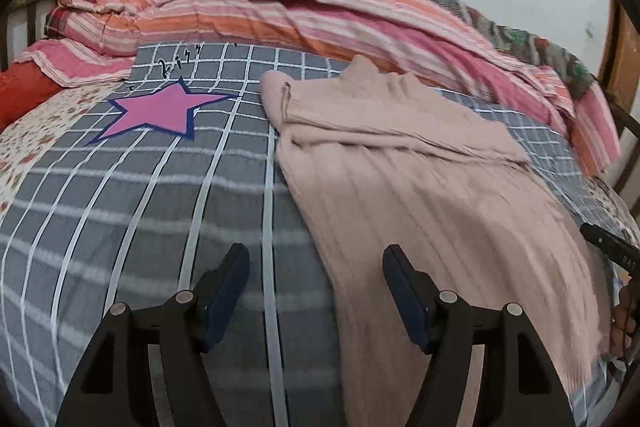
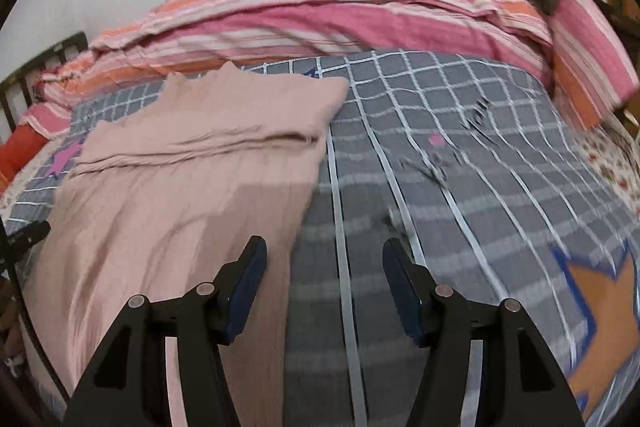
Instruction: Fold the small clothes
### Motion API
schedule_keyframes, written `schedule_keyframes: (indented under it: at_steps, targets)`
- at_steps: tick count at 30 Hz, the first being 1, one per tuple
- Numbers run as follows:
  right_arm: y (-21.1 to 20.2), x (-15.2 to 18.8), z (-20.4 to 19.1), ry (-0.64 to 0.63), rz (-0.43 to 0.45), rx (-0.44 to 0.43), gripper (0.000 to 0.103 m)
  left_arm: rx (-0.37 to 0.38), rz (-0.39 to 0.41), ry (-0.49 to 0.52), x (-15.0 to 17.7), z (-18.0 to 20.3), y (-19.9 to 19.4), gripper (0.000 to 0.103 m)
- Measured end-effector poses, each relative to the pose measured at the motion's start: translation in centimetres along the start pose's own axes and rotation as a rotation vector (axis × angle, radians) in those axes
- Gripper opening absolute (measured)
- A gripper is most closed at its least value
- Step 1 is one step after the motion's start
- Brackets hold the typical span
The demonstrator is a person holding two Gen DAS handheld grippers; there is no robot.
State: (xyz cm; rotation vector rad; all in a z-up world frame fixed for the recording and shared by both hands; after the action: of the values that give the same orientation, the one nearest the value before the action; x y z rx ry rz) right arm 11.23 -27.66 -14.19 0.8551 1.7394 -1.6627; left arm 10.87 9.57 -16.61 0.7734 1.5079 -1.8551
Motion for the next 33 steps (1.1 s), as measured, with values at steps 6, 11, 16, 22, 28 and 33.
schedule_keyframes:
  at_steps: [6,11,16,22,28,33]
  targets:
    - [-4.9,4.3,0.8,0.035,0.023,-0.018,0.057,0.089,-0.006,-0.028,3.5,0.4,-4.1,0.067]
    - [-7.1,8.1,0.6,0.048,0.002,-0.040,0.055,0.164,-0.032,-0.085,6.5,0.4,-6.4,0.067]
    - [-7.9,10.7,-0.1,0.059,-0.022,-0.101,0.052,0.167,-0.051,-0.080,8.8,1.4,-7.2,0.059]
    - [-6.9,11.6,-3.1,0.006,-0.034,-0.108,0.041,0.074,-0.091,-0.098,9.2,3.4,-5.6,0.027]
    - [-8.5,10.8,-1.7,-0.011,0.050,-0.113,0.004,0.068,-0.030,-0.195,7.9,0.9,-7.1,0.006]
    - [-8.2,11.3,1.1,0.042,0.015,-0.110,0.003,0.128,-0.059,-0.262,7.9,-1.6,-7.3,0.006]
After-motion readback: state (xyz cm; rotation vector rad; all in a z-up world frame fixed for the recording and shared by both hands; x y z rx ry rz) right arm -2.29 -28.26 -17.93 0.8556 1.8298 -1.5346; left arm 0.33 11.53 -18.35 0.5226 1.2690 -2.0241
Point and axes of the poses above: each gripper's, at about its wrist camera, not at the fingertips, and y roughly the way its jaws point, z to its right, x to its underside, the point moved 1 cm from there along y, roughly the way its jaws point, and after that the axes turned 2 degrees about z, right-handed, at the moved point
